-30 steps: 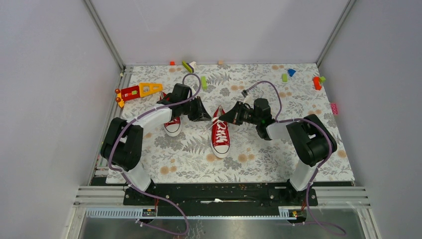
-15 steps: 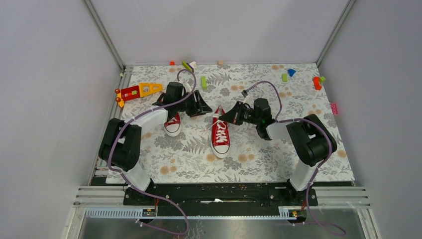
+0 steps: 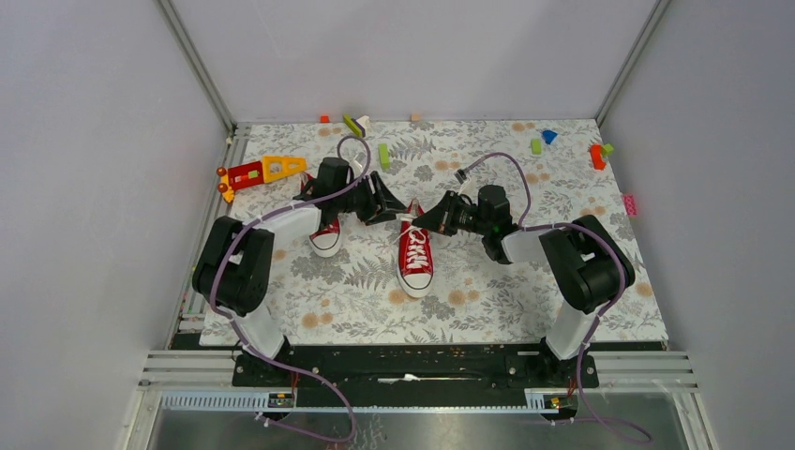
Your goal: Tie the shoes
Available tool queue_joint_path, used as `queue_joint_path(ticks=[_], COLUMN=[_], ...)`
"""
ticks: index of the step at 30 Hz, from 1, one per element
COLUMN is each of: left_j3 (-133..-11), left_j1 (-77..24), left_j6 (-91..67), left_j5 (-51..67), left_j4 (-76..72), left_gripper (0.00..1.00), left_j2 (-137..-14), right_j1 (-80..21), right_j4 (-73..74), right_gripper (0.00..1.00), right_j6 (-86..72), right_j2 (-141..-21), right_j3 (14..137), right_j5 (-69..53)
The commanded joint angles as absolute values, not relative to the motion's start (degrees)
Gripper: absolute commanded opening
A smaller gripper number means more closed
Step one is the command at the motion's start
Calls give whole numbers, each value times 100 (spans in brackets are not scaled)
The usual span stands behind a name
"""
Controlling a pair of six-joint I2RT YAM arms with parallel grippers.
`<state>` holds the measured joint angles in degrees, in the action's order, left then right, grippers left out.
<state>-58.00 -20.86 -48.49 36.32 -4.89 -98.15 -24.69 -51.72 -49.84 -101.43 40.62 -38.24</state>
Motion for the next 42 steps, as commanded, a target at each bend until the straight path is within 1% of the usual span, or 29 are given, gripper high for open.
queue_joint_path(ticks=[1, 3, 6, 9, 11, 12, 13, 14, 24, 34, 42], left_j3=[-5831, -5823, -5826, -5827, -5827, -5827, -5827, -5821, -5432, -4668, -4781], left_j1=[-2109, -2124, -2159, -2198, -2214, -2214, -2210, -2212, -2197, -2285, -2726], left_j6=[-5180, -5229, -5301, -5376, -5440, -5461, -5462, -5458, -4895, -4887, -4726], left_j5=[3752, 3769, 3819, 3861, 3905, 3917, 3920, 3915, 3190, 2919, 2474], left_j4=[-855, -941, -1083, -1200, -1274, -1301, -1304, -1295, -807, -1071, -822], left_gripper=[52, 52, 48, 40, 27, 19, 8, 0, 0, 0, 0], left_j2=[-9978, -10037, -10142, -10213, -10245, -10255, -10252, -10242, -9515, -8948, -8729], right_j1=[-2435, -2435, -2435, -2435, -2439, -2435, -2435, -2432, -2435, -2384, -2380], right_j4=[-5423, -5423, -5436, -5449, -5448, -5445, -5449, -5445, -5359, -5467, -5415], right_gripper=[0, 0, 0, 0, 0, 0, 0, 0, 0, 0, 0], right_j6=[-4985, -4986, -4993, -5002, -5001, -5001, -5000, -5001, -4965, -5111, -5109], right_j2=[-10131, -10115, -10125, -10133, -10132, -10134, -10127, -10125, -10094, -10165, -10201], right_j3=[4158, 4151, 4154, 4153, 4149, 4149, 4154, 4149, 4149, 4149, 4179], right_j5=[-3894, -3894, -3900, -3902, -3902, -3902, -3902, -3902, -3850, -3843, -3841])
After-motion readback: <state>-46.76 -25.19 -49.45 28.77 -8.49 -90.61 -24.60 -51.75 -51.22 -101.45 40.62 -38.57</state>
